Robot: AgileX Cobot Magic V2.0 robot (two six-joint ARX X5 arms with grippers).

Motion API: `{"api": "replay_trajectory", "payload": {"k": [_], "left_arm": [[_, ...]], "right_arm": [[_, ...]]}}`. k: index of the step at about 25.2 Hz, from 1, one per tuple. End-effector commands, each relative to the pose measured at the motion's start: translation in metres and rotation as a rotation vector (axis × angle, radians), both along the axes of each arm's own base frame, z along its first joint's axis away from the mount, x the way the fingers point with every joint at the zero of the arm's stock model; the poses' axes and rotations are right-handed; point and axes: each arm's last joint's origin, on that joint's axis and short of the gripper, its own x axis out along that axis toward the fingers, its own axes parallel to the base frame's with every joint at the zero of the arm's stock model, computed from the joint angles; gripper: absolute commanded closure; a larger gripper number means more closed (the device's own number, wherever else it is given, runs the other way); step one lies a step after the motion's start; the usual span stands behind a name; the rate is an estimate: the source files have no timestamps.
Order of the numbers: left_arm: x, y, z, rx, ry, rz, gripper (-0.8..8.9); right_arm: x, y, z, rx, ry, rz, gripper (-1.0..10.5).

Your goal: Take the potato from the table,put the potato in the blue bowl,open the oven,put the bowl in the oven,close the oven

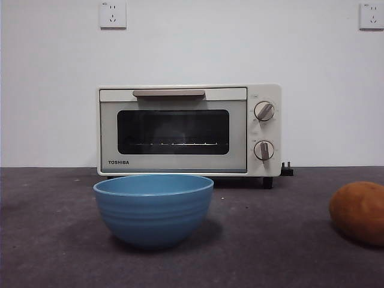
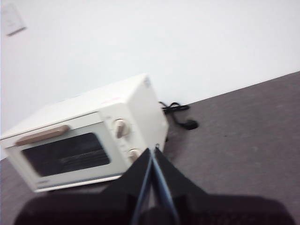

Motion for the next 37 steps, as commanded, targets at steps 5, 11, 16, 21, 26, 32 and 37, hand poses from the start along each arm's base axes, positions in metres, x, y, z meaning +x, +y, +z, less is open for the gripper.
{"api": "replay_trajectory", "payload": {"k": [5, 11, 16, 21, 26, 32, 37], "left_arm": [[0.011, -0.004, 0.027, -0.062, 0.130, -0.134, 8.19], [0.031, -0.007, 0.036, -0.108, 0.326, -0.254, 8.19], [0.048, -0.010, 0.035, -0.158, 0.513, -0.359, 8.19], [0.062, -0.010, 0.034, -0.192, 0.694, -0.369, 8.19], [0.076, -0.010, 0.043, -0.106, 0.824, -0.405, 8.19], [0.081, -0.010, 0.043, -0.063, 0.932, -0.437, 8.19], [0.079, -0.010, 0.038, -0.064, 1.007, -0.447, 8.19]], "right_arm": [[-0.006, 0.003, 0.032, 0.011, 0.166, 0.096, 9.5], [0.006, 0.003, 0.050, 0.008, 0.438, 0.103, 9.5], [0.027, 0.003, 0.060, 0.007, 0.657, 0.104, 9.5], [0.054, 0.005, 0.068, 0.009, 0.758, 0.146, 9.5], [0.090, 0.009, 0.075, 0.057, 0.841, 0.272, 9.5], [0.120, 0.016, 0.069, 0.052, 0.948, 0.398, 9.5], [0.134, 0.039, 0.046, -0.033, 1.119, 0.463, 8.0]]}}
